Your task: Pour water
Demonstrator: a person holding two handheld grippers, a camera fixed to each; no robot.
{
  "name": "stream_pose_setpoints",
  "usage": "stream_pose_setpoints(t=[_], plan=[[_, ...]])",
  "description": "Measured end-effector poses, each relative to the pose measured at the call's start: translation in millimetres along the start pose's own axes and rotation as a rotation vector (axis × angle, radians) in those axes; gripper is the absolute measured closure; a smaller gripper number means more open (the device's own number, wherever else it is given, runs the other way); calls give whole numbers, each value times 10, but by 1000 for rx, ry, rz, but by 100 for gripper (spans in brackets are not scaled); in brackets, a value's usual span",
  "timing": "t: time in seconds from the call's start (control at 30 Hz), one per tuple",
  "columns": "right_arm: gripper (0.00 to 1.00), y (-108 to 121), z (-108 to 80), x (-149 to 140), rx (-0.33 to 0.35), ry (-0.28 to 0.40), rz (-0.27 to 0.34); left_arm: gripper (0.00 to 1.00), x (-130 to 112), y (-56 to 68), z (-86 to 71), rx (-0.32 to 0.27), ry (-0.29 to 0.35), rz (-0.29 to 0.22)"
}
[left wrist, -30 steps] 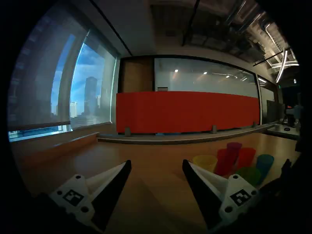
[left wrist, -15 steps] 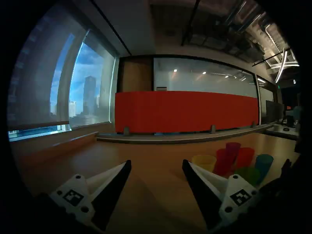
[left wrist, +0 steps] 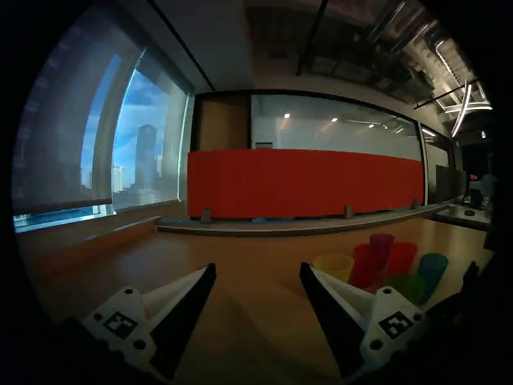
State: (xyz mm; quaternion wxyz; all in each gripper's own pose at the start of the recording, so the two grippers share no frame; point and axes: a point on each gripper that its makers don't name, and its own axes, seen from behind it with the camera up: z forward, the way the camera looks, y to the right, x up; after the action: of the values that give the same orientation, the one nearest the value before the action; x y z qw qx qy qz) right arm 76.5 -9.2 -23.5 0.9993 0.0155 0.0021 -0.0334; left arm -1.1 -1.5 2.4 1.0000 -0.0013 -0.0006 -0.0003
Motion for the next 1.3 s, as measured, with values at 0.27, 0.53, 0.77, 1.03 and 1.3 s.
stream_pose_setpoints(t=[0.27, 0.53, 0.77, 1.03, 1.3], plan=[[1, 46, -35, 100, 27, 43, 14, 3, -2, 0, -2, 0, 0, 0], [0, 128, -38, 130, 36, 76, 17, 3, 0, -3, 0, 0, 0, 0], [0, 203, -20, 120, 30, 99, 20, 3, 1, -5, -1, 0, 0, 0], [0, 184, 37, -5, 36, 91, 48, 3, 0, -6, 1, 0, 0, 0], [0, 109, 129, -238, 24, 65, 61, 3, -2, -2, 3, 0, 0, 0]])
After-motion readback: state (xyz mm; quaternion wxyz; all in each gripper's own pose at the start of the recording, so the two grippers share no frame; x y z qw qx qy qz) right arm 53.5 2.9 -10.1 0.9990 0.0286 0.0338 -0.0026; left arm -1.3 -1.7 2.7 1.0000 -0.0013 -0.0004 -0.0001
